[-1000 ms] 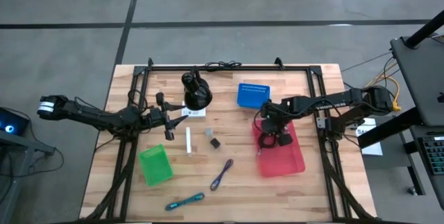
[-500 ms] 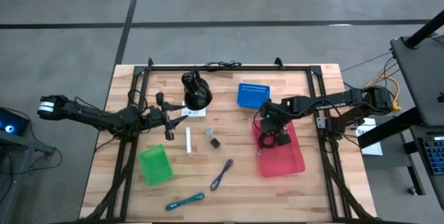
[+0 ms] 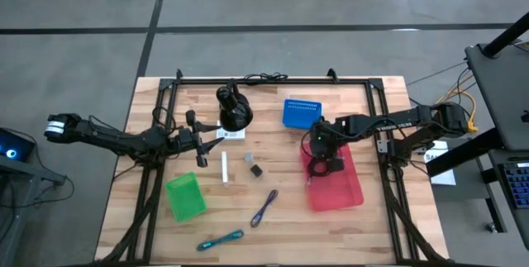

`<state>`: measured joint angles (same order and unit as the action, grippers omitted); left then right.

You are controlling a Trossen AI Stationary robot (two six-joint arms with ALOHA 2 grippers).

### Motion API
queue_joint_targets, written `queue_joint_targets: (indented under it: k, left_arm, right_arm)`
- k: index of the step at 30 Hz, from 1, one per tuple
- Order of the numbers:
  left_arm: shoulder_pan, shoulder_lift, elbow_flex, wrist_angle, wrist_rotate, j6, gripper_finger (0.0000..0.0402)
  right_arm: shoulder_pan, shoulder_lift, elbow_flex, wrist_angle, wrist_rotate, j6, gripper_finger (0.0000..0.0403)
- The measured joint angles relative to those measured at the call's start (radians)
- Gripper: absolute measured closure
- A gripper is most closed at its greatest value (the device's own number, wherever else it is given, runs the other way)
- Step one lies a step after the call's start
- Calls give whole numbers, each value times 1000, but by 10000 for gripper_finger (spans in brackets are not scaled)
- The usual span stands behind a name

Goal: Pick and place items into bin
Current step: Put the blue charger cable into the pink bin

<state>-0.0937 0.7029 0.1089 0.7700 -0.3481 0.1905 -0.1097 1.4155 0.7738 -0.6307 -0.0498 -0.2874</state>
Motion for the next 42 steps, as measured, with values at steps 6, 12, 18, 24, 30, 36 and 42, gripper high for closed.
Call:
queue_joint_targets:
  k: [6, 12, 18, 24, 30, 36, 42]
  left_arm:
    - [0, 0, 0, 0, 0, 0, 244]
    - [0, 0, 0, 0, 0, 0, 244]
    - [0, 0, 0, 0, 0, 0, 244]
    - [0, 0, 0, -1, 0, -1, 244]
    - [0, 0, 0, -1, 0, -1, 244]
    - [0, 8, 0, 0, 0, -2, 244]
    - [0, 17, 0, 0, 0, -2, 244]
  right_arm:
    - [0, 0, 10, -2, 0, 96, 313]
    - [1, -16, 70, -18, -41, 230, 325]
    - [15, -64, 98, 88, -133, 211, 343]
    - [37, -127, 74, 258, -135, 167, 351]
    - [54, -142, 66, 381, -38, 171, 351]
    - [96, -157, -9, 559, 55, 137, 351]
    - [116, -239, -155, 602, 50, 89, 351]
